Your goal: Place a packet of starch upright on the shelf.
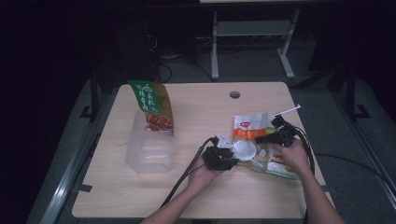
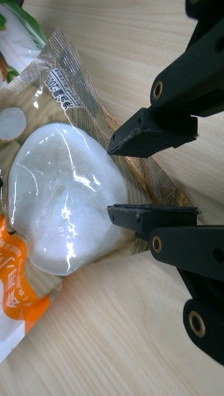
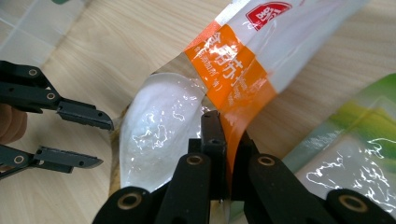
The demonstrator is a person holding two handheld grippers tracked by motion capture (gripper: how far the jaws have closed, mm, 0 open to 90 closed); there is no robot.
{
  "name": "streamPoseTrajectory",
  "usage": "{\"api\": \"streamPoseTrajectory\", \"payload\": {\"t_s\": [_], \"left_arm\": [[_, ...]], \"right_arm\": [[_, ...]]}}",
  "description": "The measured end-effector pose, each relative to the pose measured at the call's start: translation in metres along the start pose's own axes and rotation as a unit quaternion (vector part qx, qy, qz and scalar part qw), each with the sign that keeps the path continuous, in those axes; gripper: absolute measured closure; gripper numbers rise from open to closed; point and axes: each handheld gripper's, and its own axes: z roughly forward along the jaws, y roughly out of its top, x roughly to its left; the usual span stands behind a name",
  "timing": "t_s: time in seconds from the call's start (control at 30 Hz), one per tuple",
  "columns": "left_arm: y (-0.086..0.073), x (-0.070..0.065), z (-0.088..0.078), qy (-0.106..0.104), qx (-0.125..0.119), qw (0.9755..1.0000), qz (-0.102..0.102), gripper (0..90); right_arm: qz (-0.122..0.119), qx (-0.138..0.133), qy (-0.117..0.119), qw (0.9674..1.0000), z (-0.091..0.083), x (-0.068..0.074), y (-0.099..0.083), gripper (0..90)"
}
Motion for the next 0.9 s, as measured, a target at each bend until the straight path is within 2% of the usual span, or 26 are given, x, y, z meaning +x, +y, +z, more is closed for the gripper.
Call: {"api": "streamPoseTrajectory", "payload": {"t_s": [0.2, 0.4, 0.53, 0.77, 0.9], "left_arm": [[-0.003, 0.000, -0.010, 0.002, -0.002, 1.0000, 0.004, 61.3], [-0.007, -0.002, -0.020, -0.003, -0.015, 0.9999, -0.005, 57.7], [-0.010, -0.004, -0.027, -0.004, -0.019, 0.9998, 0.003, 55.9], [-0.018, -0.004, -0.042, -0.004, -0.026, 0.9996, 0.004, 53.1], [-0.024, -0.005, -0.048, -0.008, -0.032, 0.9995, -0.005, 51.5]], "right_arm": [[-0.012, -0.024, 0.008, 0.9996, -0.008, 0.009, 0.000, 89.3], [-0.026, -0.044, 0.015, 0.9986, -0.016, 0.019, 0.000, 89.4], [-0.041, -0.061, 0.023, 0.9970, -0.023, 0.029, 0.000, 89.4], [-0.062, -0.071, 0.026, 0.9952, -0.028, 0.043, 0.000, 89.5], [-0.076, -0.076, 0.026, 0.9939, -0.030, 0.051, -0.001, 89.6]]}}
